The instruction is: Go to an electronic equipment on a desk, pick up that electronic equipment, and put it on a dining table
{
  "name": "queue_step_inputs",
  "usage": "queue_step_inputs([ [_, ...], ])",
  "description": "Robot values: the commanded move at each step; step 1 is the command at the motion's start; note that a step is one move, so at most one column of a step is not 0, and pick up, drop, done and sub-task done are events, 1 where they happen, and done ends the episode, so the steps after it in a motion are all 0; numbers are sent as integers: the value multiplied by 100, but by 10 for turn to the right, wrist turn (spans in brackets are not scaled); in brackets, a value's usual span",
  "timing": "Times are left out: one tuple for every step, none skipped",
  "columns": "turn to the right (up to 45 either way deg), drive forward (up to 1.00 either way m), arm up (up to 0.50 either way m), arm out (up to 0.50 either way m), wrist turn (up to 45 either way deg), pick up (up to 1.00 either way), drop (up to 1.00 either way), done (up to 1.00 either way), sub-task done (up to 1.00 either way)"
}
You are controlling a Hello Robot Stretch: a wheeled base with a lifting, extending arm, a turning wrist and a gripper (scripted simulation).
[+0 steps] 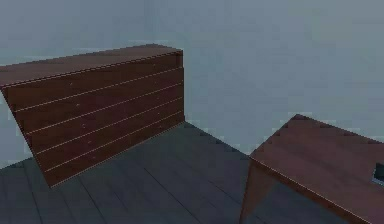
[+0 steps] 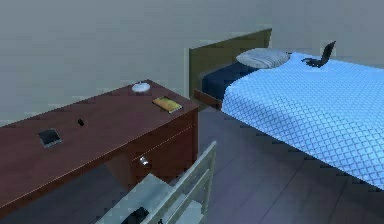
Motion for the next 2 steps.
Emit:
queue_step_inputs([
  [60,0,0,0,0,0,0,0,0],
  [0,70,0,0,0,0,0,0,0],
])
